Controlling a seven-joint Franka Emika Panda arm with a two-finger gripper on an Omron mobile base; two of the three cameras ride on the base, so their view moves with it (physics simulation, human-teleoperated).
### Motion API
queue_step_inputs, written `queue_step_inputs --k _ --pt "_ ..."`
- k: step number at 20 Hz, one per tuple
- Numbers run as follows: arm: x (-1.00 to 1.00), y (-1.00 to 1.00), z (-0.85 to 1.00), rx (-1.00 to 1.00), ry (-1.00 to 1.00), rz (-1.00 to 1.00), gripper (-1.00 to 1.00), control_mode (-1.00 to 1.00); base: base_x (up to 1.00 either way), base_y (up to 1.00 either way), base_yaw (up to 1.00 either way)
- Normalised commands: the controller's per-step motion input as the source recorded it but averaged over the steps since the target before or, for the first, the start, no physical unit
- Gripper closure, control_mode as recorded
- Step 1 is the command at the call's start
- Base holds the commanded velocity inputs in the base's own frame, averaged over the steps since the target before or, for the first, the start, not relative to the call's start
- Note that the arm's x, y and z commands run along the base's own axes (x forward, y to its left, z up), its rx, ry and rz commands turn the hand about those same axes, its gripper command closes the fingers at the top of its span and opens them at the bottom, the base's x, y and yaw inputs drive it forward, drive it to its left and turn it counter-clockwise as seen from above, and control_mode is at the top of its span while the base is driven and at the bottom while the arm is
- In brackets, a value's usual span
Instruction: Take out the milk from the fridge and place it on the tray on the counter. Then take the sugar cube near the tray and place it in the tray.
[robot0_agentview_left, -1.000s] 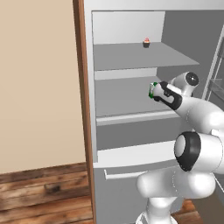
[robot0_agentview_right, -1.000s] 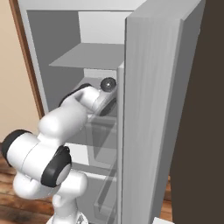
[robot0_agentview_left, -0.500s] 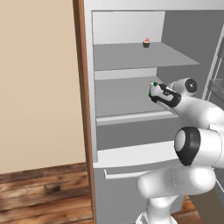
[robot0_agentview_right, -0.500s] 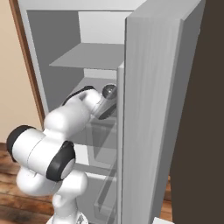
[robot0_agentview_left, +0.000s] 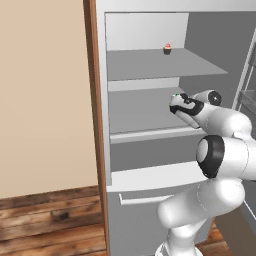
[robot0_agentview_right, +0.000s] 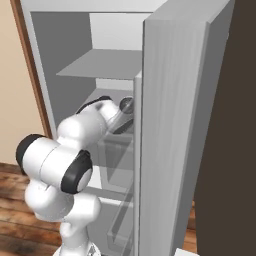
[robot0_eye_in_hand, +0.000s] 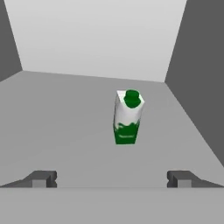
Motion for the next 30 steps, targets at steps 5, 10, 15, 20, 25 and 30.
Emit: queue_step_inputs --k 5,10,15,20,25,30 --pt "0.31 -0.01 0.00 0.00 0.02 0.00 -1.00 -1.00 0.00 0.00 0.00" --pt "0.25 0.00 0.00 0.00 0.00 0.00 -1.00 -1.00 0.00 0.00 0.00" --pt "0.24 0.00 -0.01 0.00 0.00 0.00 -1.00 -1.00 0.00 0.00 0.00" --pt "0.16 -0.01 0.00 0.00 0.00 0.01 -1.00 -1.00 0.00 0.00 0.00" --pt "0.16 0.00 -0.15 0.00 -0.02 0.02 -1.00 -1.00 0.00 0.00 0.00" --pt "0.30 -0.03 -0.18 0.00 -0.01 0.04 -1.00 -1.00 0.00 0.00 0.00"
